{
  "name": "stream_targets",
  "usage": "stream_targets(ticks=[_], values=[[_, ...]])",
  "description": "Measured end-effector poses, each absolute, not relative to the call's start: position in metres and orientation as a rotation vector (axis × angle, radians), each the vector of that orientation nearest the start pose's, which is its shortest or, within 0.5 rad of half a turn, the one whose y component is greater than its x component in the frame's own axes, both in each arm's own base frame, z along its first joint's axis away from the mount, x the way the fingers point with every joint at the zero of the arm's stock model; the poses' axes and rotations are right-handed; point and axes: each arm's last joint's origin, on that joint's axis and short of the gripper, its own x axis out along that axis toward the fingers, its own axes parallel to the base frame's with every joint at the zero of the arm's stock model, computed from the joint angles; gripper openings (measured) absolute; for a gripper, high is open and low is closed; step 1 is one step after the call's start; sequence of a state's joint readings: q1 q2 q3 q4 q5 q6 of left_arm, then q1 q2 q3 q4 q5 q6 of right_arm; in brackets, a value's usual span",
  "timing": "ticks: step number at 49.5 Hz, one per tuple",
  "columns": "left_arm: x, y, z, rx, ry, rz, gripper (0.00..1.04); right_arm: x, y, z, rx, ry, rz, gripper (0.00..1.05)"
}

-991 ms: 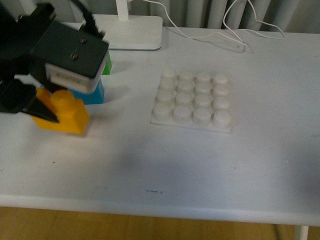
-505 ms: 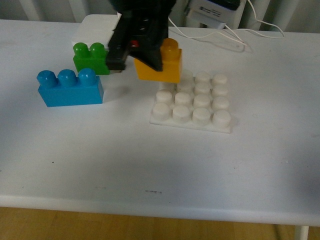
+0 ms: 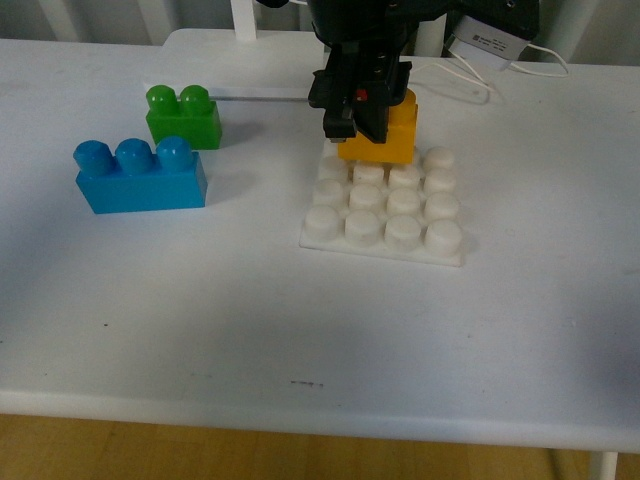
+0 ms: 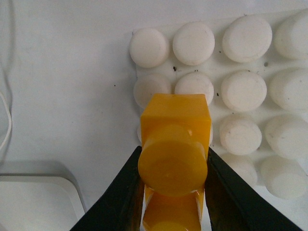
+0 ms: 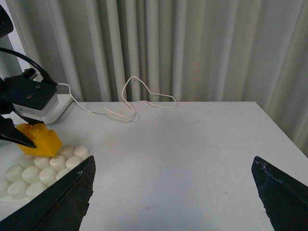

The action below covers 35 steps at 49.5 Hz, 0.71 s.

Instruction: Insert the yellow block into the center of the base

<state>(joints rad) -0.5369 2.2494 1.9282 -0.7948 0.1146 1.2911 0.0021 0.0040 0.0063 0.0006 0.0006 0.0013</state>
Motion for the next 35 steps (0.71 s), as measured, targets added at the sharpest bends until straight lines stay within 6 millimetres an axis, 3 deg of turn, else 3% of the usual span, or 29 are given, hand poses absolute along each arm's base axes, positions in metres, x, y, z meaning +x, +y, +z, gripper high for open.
stream_targets(ticks=[35], values=[[0.412, -0.261, 0.194, 1.327, 0.606, -1.272, 0.31, 0.098, 0.0, 0.165, 0.001, -0.003, 0.002, 0.95]])
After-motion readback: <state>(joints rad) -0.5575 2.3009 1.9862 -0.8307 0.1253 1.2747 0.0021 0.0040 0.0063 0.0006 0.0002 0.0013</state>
